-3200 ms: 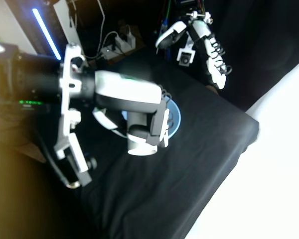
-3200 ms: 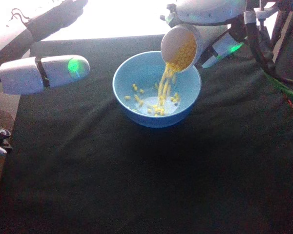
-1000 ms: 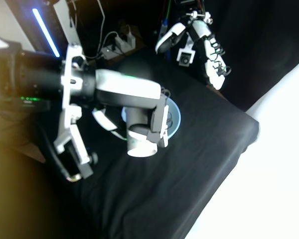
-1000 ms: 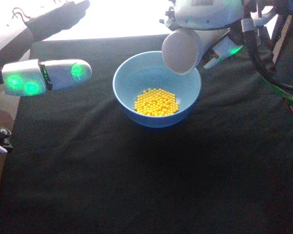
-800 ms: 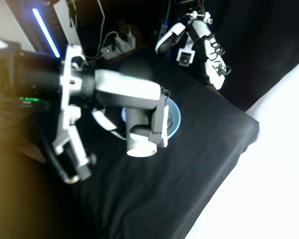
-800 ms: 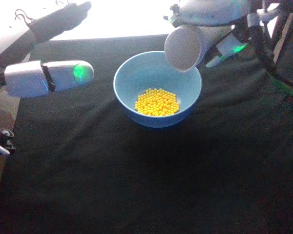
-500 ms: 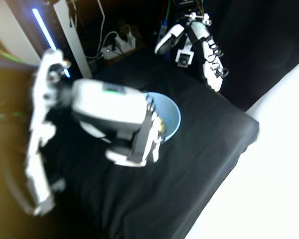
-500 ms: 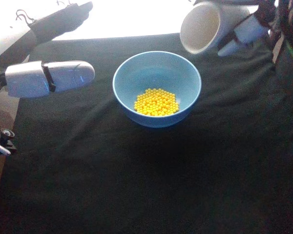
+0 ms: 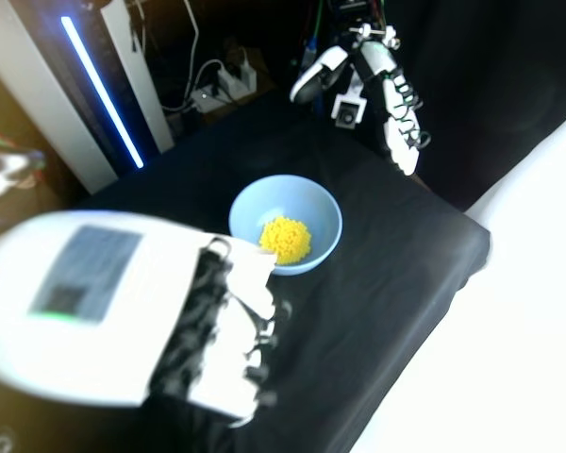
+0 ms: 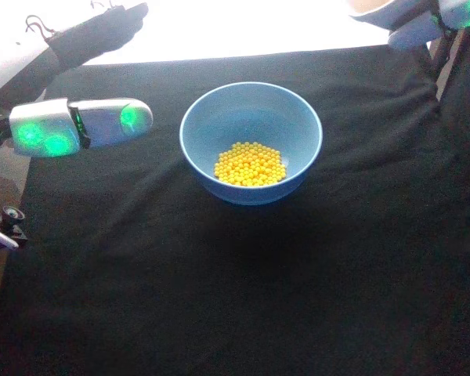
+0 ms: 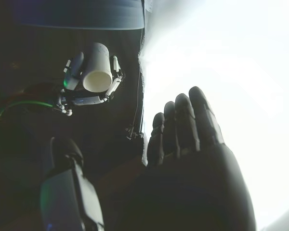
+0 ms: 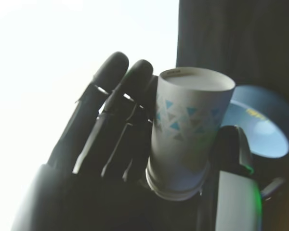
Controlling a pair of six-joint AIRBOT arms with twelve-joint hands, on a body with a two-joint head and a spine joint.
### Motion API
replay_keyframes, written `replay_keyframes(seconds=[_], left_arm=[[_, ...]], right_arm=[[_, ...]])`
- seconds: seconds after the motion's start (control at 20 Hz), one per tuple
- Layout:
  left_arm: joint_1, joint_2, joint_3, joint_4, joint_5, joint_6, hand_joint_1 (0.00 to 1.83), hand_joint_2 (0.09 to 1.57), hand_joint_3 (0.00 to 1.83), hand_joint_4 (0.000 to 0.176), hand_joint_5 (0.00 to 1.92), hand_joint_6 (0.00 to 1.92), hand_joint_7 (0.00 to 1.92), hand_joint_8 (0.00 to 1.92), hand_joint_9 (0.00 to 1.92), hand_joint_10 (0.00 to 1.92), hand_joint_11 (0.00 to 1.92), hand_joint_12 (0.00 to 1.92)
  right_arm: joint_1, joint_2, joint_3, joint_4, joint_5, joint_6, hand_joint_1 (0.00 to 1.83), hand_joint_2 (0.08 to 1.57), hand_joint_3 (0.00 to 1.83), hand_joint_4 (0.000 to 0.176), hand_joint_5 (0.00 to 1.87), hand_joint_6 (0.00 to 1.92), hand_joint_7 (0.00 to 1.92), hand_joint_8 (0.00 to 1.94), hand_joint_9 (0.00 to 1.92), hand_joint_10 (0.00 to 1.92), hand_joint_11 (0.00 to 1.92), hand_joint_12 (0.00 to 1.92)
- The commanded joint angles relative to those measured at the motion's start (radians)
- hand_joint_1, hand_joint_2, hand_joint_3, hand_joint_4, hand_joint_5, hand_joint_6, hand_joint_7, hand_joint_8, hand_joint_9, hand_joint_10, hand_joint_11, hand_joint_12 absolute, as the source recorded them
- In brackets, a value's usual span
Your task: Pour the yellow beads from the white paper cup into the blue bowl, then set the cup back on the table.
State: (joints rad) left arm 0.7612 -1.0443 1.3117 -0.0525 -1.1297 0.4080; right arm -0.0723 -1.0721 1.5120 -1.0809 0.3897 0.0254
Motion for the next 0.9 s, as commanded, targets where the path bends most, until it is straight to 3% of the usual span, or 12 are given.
replay_keyframes(seconds=[0.0, 0.1, 0.25, 0.3, 0.7, 0.85], left_arm=[[-0.010, 0.002, 0.000, -0.026, -0.130, -0.007, 0.45, 0.86, 0.00, 0.029, 0.21, 0.01, 0.25, 0.00, 0.30, 0.00, 0.14, 0.36], [-0.006, 0.002, 0.000, -0.029, -0.135, -0.007, 0.44, 0.87, 0.00, 0.035, 0.21, 0.00, 0.24, 0.00, 0.30, 0.00, 0.13, 0.36], [0.001, 0.002, -0.001, -0.035, -0.140, -0.008, 0.42, 0.89, 0.01, 0.017, 0.19, 0.00, 0.24, 0.00, 0.30, 0.00, 0.13, 0.36], [0.002, 0.002, -0.001, -0.035, -0.140, -0.008, 0.41, 0.90, 0.01, 0.000, 0.17, 0.00, 0.25, 0.00, 0.29, 0.00, 0.12, 0.35], [0.015, 0.003, -0.001, -0.044, -0.148, -0.012, 0.39, 0.93, 0.01, 0.000, 0.18, 0.00, 0.25, 0.00, 0.29, 0.00, 0.11, 0.35], [0.016, 0.003, -0.001, -0.045, -0.150, -0.013, 0.40, 0.92, 0.01, 0.000, 0.18, 0.00, 0.26, 0.01, 0.30, 0.01, 0.12, 0.35]], right_arm=[[-0.001, 0.012, 0.016, 0.075, 0.073, -0.001, 1.13, 1.17, 0.00, 0.000, 0.89, 1.11, 1.26, 0.00, 1.29, 0.00, 1.17, 0.32], [-0.041, 0.017, 0.041, 0.183, 0.113, -0.001, 1.13, 1.18, 0.00, 0.000, 0.87, 1.14, 1.26, 0.00, 1.28, 0.00, 1.17, 0.18], [-0.117, 0.021, 0.073, 0.349, 0.180, -0.001, 1.12, 1.18, 0.00, 0.000, 0.87, 1.15, 1.26, 0.00, 1.29, 0.01, 1.17, 0.17], [-0.149, 0.024, 0.078, 0.413, 0.205, -0.001, 1.12, 1.19, 0.00, 0.000, 0.85, 1.17, 1.27, 0.00, 1.31, 0.01, 1.19, 0.17], [-0.399, -0.006, 0.145, 0.805, 0.429, -0.010, 1.11, 1.20, 0.00, 0.000, 0.83, 1.21, 1.24, 0.00, 1.26, 0.00, 1.13, 0.10], [-0.487, -0.019, 0.153, 0.937, 0.508, -0.021, 1.12, 1.18, 0.00, 0.000, 0.87, 1.14, 1.24, 0.00, 1.24, 0.00, 1.09, 0.07]])
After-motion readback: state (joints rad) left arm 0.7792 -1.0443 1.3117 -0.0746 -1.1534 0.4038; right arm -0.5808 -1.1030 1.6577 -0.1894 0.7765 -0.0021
